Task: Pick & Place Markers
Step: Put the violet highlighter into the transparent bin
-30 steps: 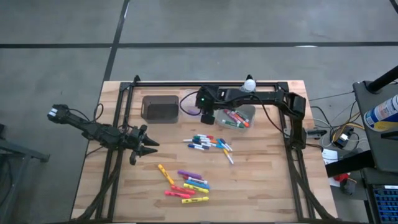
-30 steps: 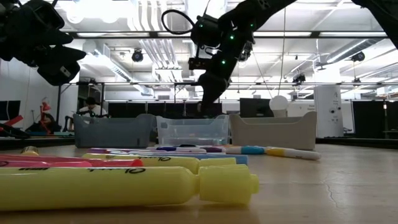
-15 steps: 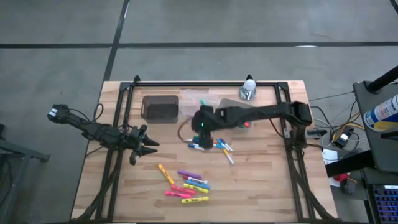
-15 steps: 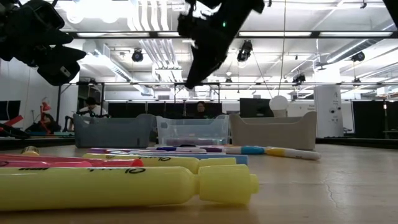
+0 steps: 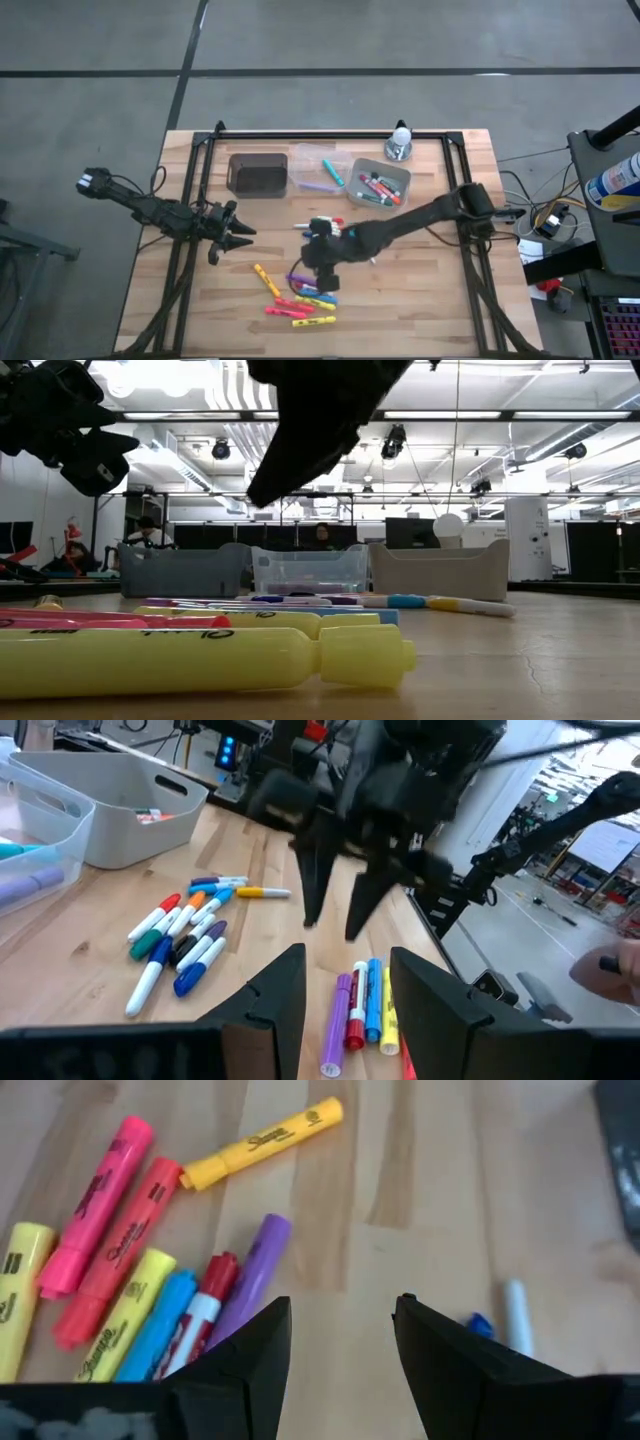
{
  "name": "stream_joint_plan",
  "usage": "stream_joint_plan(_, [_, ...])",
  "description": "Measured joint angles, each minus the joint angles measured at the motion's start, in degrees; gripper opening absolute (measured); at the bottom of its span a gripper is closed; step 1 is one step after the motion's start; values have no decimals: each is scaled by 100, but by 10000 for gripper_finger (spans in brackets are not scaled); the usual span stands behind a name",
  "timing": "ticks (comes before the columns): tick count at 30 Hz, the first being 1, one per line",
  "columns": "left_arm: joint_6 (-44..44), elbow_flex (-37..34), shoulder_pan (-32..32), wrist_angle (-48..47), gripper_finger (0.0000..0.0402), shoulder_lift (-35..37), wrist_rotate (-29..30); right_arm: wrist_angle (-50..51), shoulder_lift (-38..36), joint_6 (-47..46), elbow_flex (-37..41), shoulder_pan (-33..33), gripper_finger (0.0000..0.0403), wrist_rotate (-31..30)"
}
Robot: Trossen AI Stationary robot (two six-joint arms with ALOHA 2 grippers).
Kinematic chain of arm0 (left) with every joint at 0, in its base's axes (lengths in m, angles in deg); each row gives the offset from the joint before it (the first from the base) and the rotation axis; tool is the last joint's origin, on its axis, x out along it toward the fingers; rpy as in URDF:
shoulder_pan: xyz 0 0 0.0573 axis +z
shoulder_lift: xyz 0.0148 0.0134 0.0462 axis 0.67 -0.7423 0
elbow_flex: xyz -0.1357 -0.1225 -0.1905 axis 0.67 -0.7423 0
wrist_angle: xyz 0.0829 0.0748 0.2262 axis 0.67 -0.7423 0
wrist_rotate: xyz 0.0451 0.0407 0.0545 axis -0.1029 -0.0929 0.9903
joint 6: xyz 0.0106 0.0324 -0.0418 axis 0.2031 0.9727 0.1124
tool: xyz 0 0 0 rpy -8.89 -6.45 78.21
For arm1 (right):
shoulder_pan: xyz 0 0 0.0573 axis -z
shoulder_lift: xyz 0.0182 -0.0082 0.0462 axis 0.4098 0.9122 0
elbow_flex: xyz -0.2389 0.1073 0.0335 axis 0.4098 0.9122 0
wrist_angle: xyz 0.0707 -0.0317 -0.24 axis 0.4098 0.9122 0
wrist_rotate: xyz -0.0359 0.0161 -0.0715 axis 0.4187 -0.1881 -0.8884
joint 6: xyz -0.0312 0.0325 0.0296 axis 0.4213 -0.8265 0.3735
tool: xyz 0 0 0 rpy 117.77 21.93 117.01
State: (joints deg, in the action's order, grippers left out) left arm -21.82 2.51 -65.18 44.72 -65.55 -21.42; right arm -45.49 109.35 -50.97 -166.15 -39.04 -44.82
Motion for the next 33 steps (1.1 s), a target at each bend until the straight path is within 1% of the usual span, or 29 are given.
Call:
stream_joint_plan(3, [-16, 0, 1, 15, 140, -15, 0, -4, 251, -148, -5, -91, 171, -130])
stream_joint_plan(12, [-119, 2, 2, 30, 140, -26, 0, -54, 803, -515, -11, -219, 171, -133])
stream_joint_plan(19, [-271, 0, 2, 45, 140, -26, 0, -45, 879, -618, -11, -241, 171, -140])
stream_joint_plan(27, [-299, 1, 1, 47, 140, -26, 91, -91, 720, -657, -36, -258, 171, -277])
stream_joint_plan(33, [-299, 0, 1, 46, 140, -26, 205, -362, 718, -658, -49, -344, 171, -255])
